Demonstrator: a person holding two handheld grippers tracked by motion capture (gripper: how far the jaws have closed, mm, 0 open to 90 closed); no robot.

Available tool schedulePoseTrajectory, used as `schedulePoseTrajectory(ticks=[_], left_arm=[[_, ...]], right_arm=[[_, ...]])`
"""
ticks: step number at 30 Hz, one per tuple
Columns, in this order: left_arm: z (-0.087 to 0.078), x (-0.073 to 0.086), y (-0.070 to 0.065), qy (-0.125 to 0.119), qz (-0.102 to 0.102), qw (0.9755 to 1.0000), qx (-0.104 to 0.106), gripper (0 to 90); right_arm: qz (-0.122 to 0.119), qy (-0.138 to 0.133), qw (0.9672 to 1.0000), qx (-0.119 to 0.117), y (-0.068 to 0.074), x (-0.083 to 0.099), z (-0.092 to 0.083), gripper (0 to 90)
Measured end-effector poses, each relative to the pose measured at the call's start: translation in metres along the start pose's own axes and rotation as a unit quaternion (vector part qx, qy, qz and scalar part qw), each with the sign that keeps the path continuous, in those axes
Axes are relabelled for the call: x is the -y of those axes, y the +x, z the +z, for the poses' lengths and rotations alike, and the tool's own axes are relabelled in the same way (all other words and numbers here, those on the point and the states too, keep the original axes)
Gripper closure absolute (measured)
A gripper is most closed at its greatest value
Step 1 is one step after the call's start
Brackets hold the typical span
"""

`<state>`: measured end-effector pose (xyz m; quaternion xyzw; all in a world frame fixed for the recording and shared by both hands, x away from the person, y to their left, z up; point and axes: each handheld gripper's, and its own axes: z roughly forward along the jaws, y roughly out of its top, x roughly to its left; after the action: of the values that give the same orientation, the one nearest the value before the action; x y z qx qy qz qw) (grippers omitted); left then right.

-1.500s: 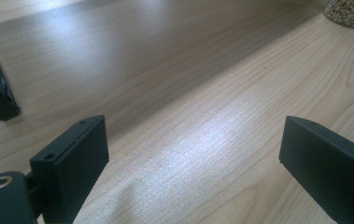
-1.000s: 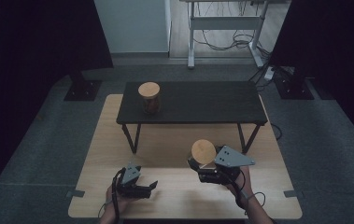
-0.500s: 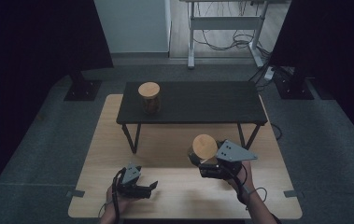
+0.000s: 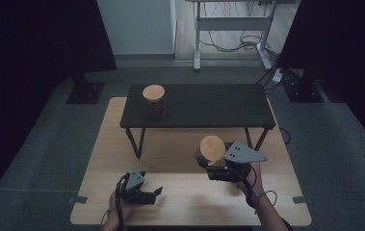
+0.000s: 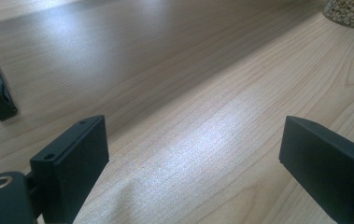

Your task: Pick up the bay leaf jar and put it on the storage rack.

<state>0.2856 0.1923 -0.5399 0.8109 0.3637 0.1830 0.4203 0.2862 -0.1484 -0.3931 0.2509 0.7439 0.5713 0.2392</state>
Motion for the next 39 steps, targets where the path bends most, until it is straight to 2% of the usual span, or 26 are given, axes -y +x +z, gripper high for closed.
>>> schedulePoseTrajectory(ticks=[39], left_arm=[[-0.001, 0.0, 0.0, -0.001, 0.002, 1.0, -0.001, 8.0]], right_arm=[[-0.002, 0.0, 1.0, 0.005, -0.016, -0.022, 0.003, 24.9]])
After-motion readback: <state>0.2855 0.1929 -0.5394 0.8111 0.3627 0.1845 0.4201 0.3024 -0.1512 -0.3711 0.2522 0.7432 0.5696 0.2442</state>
